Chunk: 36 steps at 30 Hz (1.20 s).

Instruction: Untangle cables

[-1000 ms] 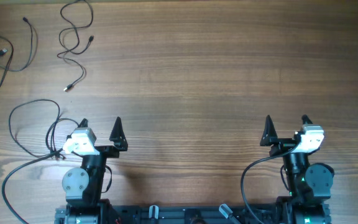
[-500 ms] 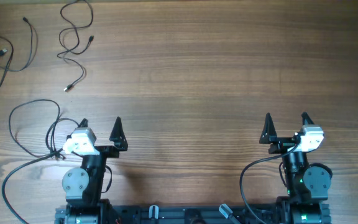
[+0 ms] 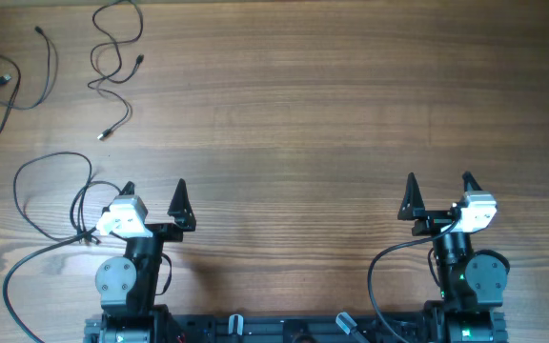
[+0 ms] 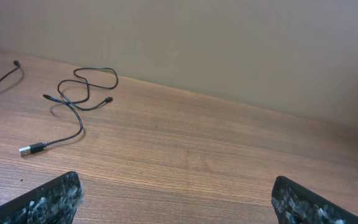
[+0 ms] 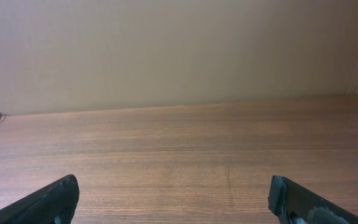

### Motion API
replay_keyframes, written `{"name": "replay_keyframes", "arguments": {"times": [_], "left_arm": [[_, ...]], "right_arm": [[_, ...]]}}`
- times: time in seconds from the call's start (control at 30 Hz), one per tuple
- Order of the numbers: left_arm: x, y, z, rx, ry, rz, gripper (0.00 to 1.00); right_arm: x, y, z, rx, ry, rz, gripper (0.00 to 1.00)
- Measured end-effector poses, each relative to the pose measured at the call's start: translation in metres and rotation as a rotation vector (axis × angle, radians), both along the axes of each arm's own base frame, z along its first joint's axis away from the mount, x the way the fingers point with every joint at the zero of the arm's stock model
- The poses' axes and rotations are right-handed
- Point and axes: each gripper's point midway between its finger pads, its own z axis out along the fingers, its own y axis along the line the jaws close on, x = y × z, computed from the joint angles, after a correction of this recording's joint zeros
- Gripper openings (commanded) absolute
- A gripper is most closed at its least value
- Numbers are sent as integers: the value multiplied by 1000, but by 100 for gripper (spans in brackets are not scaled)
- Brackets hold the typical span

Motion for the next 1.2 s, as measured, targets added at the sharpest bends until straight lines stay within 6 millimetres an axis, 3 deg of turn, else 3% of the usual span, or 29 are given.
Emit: {"name": "replay_keyframes", "arguments": {"times": [0.53, 0.87, 1.2], "left_arm": [[0, 11, -1, 33, 1, 61, 100], [1, 7, -5, 227, 12, 21, 99], [3, 6, -17, 255, 62, 8, 100]], "right_arm": [[0, 0, 0, 0, -1, 0, 100], [0, 0, 0, 0, -1, 0, 100], [0, 0, 0, 0, -1, 0, 100]]}}
